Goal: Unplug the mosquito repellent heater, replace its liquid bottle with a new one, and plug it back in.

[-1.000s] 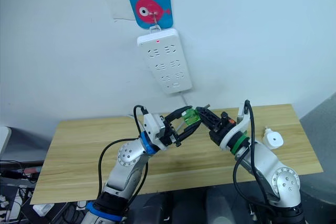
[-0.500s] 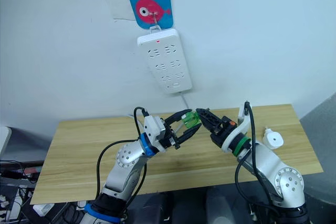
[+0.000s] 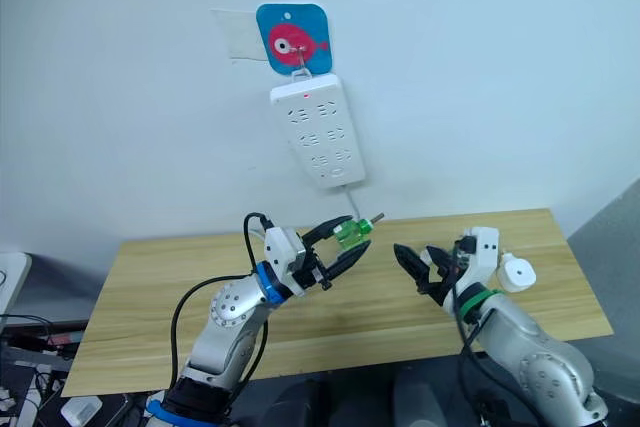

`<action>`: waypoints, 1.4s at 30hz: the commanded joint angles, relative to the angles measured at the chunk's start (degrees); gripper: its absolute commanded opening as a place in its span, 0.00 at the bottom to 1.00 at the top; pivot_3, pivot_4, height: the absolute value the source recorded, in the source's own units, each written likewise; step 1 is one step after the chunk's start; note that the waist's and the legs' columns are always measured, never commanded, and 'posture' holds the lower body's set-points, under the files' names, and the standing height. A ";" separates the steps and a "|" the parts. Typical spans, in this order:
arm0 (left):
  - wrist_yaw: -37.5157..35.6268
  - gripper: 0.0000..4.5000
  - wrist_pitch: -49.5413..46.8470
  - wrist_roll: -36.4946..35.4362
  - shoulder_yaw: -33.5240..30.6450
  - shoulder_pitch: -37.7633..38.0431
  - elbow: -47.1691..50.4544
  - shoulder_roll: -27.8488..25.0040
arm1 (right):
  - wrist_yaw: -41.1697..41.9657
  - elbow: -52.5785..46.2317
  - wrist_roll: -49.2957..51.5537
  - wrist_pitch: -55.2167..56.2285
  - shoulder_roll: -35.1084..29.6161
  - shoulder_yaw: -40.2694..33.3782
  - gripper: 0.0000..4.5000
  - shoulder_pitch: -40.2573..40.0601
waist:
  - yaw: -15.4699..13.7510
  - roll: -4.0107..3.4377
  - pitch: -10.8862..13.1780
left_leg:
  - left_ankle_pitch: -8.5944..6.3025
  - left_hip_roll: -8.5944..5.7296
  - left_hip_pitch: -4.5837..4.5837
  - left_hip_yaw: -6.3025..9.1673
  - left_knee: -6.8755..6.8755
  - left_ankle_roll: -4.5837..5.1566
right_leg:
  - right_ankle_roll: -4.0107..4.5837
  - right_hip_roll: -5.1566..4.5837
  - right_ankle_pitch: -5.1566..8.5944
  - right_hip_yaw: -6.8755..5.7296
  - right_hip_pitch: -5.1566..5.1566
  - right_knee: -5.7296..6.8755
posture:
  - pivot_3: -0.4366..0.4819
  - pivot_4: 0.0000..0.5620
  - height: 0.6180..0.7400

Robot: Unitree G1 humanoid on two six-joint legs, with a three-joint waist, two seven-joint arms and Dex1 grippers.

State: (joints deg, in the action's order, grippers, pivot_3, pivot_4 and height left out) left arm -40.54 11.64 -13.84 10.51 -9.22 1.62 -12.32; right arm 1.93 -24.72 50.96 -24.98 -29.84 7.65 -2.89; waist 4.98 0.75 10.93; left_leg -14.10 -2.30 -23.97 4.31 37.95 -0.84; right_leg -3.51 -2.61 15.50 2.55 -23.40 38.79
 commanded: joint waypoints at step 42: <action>-4.65 0.51 -1.01 -0.84 4.58 4.11 5.14 0.11 | 32.83 32.46 -21.34 -38.10 -27.64 -11.27 0.99 26.71 | 1.59 0.26 4.81 | -0.24 0.02 0.16 -0.11 0.15 0.39 | 0.05 -0.24 0.12 0.11 0.25 0.06 | 0.22 0.61 1.00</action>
State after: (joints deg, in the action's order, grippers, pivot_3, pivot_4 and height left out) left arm -44.59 10.03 -13.72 14.45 -5.66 3.29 -12.20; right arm 32.76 5.40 31.15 -62.27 -56.07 -4.77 22.16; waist 6.57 1.01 15.74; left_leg -14.34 -2.29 -23.80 4.17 38.10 -0.45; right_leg -3.46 -2.89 15.62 2.66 -23.16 38.85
